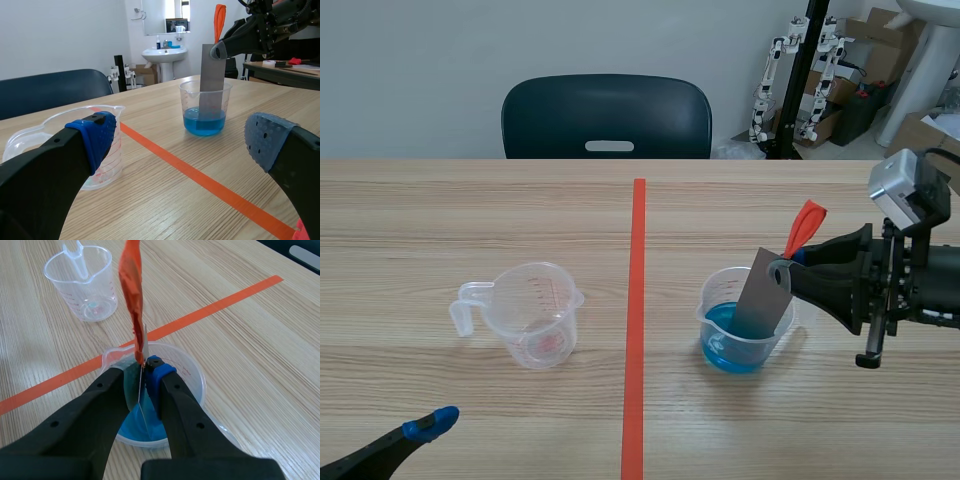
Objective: Do the redox reaction experiment. hold the plate still in the solution
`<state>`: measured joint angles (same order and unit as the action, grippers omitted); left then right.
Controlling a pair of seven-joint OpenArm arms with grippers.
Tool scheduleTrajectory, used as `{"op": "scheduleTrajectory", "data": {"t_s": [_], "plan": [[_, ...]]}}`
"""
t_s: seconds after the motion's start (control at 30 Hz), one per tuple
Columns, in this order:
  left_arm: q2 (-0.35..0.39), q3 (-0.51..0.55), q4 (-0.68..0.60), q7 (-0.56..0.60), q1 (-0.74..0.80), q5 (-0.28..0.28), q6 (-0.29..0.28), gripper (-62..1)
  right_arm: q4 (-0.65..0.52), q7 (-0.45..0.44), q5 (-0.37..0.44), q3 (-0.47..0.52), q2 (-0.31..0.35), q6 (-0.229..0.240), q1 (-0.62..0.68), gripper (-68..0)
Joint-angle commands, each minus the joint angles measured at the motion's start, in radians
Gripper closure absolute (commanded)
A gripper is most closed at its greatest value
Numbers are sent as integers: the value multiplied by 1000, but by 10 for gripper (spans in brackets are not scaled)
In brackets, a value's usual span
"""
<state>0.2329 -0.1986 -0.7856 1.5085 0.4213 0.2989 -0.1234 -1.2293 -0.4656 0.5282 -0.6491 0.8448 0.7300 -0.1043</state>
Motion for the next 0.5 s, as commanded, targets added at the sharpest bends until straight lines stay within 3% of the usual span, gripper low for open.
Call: {"op": "scheduleTrajectory", "data": {"t_s": [0.0,0.47], "plan": [[-5,-1,-10,45,10,-2,1,-542,-4,-11,12,22,14,4,-13,-6],[-5,-1,-10,45,10,-2,1,-542,-4,-11,11,22,14,4,-12,-6]]}}
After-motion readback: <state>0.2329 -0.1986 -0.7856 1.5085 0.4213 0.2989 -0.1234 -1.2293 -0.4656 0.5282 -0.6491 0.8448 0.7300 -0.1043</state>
